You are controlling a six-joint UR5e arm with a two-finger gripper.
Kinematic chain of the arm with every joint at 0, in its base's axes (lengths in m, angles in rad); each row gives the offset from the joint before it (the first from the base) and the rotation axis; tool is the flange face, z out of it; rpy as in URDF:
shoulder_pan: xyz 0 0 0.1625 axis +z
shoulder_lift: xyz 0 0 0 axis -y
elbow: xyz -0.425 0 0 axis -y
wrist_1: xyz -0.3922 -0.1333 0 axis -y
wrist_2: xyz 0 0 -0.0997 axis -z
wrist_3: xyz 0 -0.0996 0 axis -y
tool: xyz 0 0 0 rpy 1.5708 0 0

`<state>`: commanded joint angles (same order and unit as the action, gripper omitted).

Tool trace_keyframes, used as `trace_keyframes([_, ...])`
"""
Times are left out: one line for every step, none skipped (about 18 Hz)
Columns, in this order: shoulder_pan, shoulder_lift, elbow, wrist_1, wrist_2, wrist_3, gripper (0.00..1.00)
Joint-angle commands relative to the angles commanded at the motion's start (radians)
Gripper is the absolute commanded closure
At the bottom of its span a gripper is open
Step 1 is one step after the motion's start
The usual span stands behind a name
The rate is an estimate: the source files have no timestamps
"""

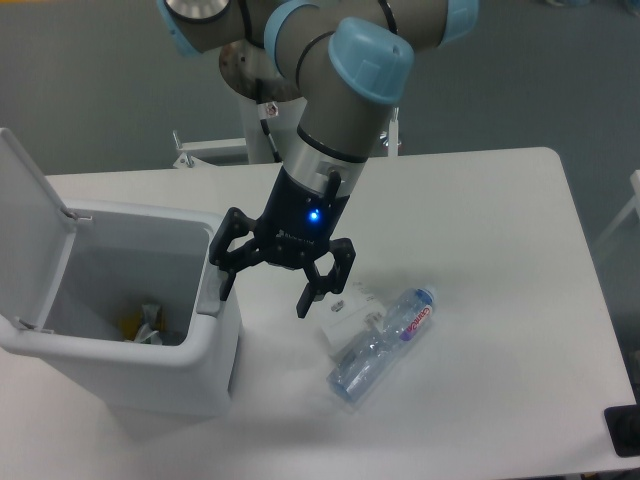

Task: Open the trash can

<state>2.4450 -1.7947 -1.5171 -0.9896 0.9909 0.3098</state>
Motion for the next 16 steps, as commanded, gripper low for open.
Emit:
trace_keyframes([0.017,0.0,-0.002,0.018,0.014,0.014,0.0])
trace_keyframes([0.034,0.0,-0.003,0.028,0.038,0.038,0.0])
trace_keyframes([0.051,-0.002,-0.003,0.028,0.072,0.07,0.0])
trace_keyframes([0.063,-0.003,-0.003,0.028,0.11,0.112,0.0])
trace_keyframes([0.075,-0.005,-0.003,0.026,0.148,0.155,0.0])
trace_keyframes([0.084,-0.006,-0.006,0.023,0.191,0.198,0.0])
trace_keyframes([0.091,-0.011,-0.009,0.022,0.243,0.237,0.0])
trace_keyframes([0.094,-0.017,-0.012,0.022,0.296,0.267,0.0])
trace_keyframes([0.101,-0.021,-0.017,0.022,0.34,0.288,0.0])
trace_keyframes([0.115,-0.035,-0.015,0.023,0.368,0.296,0.0])
trace_keyframes([0.133,-0.047,-0.011,0.028,0.374,0.301,0.0])
trace_keyframes([0.155,-0.061,-0.003,0.028,0.376,0.317,0.0])
trace_keyframes([0.175,-0.075,0.001,0.028,0.379,0.35,0.0])
trace_keyframes([0.196,-0.087,0.003,0.026,0.388,0.391,0.0])
trace_keyframes([0.219,-0.101,0.006,0.022,0.409,0.44,0.0])
trace_keyframes([0.236,-0.121,0.006,0.02,0.431,0.492,0.0])
